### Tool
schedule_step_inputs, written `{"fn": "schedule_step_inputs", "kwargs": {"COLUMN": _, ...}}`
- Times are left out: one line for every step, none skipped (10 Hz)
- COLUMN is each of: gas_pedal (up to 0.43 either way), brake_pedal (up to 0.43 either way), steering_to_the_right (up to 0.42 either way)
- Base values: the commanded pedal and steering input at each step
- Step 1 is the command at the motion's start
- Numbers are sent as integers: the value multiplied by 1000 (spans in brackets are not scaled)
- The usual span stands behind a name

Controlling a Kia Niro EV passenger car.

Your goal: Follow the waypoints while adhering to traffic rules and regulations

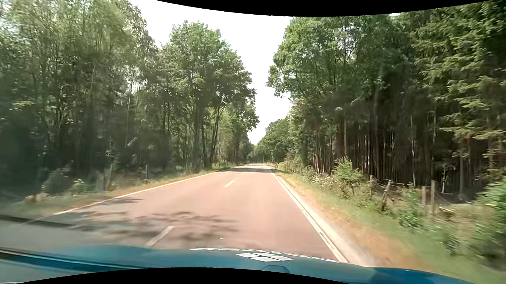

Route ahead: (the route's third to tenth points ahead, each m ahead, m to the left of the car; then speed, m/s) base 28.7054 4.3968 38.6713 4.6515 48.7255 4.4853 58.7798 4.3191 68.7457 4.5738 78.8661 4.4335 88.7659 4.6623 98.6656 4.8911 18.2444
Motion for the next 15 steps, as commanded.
{"fn": "schedule_step_inputs", "kwargs": {"gas_pedal": 177, "brake_pedal": 0, "steering_to_the_right": -4}}
{"fn": "schedule_step_inputs", "kwargs": {"gas_pedal": 177, "brake_pedal": 0, "steering_to_the_right": -3}}
{"fn": "schedule_step_inputs", "kwargs": {"gas_pedal": 177, "brake_pedal": 0, "steering_to_the_right": -3}}
{"fn": "schedule_step_inputs", "kwargs": {"gas_pedal": 177, "brake_pedal": 0, "steering_to_the_right": -3}}
{"fn": "schedule_step_inputs", "kwargs": {"gas_pedal": 177, "brake_pedal": 0, "steering_to_the_right": -3}}
{"fn": "schedule_step_inputs", "kwargs": {"gas_pedal": 177, "brake_pedal": 0, "steering_to_the_right": -3}}
{"fn": "schedule_step_inputs", "kwargs": {"gas_pedal": 177, "brake_pedal": 0, "steering_to_the_right": -2}}
{"fn": "schedule_step_inputs", "kwargs": {"gas_pedal": 177, "brake_pedal": 0, "steering_to_the_right": -1}}
{"fn": "schedule_step_inputs", "kwargs": {"gas_pedal": 177, "brake_pedal": 0, "steering_to_the_right": 0}}
{"fn": "schedule_step_inputs", "kwargs": {"gas_pedal": 177, "brake_pedal": 0, "steering_to_the_right": 0}}
{"fn": "schedule_step_inputs", "kwargs": {"gas_pedal": 177, "brake_pedal": 0, "steering_to_the_right": -2}}
{"fn": "schedule_step_inputs", "kwargs": {"gas_pedal": 177, "brake_pedal": 0, "steering_to_the_right": -2}}
{"fn": "schedule_step_inputs", "kwargs": {"gas_pedal": 177, "brake_pedal": 0, "steering_to_the_right": -1}}
{"fn": "schedule_step_inputs", "kwargs": {"gas_pedal": 189, "brake_pedal": 0, "steering_to_the_right": -1}}
{"fn": "schedule_step_inputs", "kwargs": {"gas_pedal": 189, "brake_pedal": 0, "steering_to_the_right": -1}}
